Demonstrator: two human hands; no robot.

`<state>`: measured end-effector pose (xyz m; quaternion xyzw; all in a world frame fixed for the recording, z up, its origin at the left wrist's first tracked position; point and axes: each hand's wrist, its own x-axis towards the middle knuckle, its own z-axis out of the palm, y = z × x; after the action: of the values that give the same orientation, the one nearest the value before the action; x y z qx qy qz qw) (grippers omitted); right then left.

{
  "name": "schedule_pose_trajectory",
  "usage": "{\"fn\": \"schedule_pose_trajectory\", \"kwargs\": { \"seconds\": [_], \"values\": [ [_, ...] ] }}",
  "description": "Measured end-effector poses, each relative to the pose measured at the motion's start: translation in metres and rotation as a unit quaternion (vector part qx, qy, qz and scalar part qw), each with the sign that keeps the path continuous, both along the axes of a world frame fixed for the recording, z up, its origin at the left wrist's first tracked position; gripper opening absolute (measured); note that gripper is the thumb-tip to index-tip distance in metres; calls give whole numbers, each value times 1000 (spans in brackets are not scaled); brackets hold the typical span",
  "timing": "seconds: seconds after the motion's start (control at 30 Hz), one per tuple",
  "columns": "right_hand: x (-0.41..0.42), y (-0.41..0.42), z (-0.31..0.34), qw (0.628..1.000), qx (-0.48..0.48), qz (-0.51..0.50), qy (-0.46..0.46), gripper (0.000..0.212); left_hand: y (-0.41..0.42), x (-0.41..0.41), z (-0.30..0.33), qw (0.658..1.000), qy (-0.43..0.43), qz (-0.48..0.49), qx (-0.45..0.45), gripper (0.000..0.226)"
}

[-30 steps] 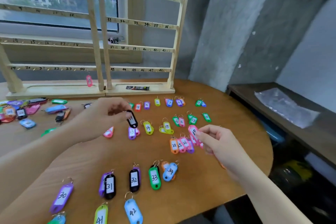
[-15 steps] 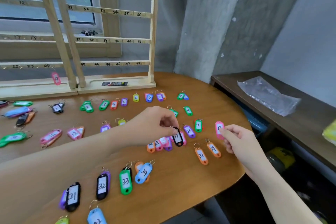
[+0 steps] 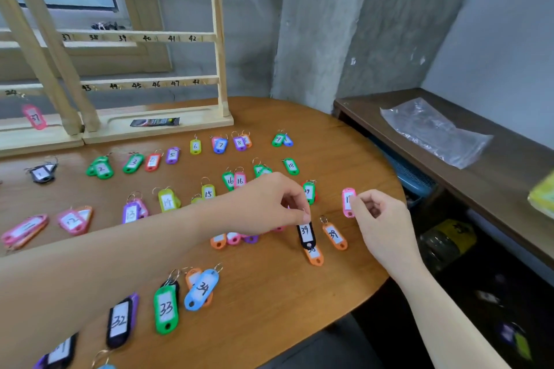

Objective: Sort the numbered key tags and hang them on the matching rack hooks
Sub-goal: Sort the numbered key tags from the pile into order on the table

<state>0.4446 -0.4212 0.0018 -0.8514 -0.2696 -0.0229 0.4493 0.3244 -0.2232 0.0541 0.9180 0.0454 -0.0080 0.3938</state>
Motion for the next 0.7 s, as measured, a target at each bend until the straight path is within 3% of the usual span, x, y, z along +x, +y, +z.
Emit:
{"fn": "schedule_pose_trajectory", "kwargs": {
  "seconds": [0.7],
  "values": [
    [5, -5, -4, 998, 48, 1, -31, 32, -36, 47, -18, 996, -44, 41, 69, 13]
  ]
}}
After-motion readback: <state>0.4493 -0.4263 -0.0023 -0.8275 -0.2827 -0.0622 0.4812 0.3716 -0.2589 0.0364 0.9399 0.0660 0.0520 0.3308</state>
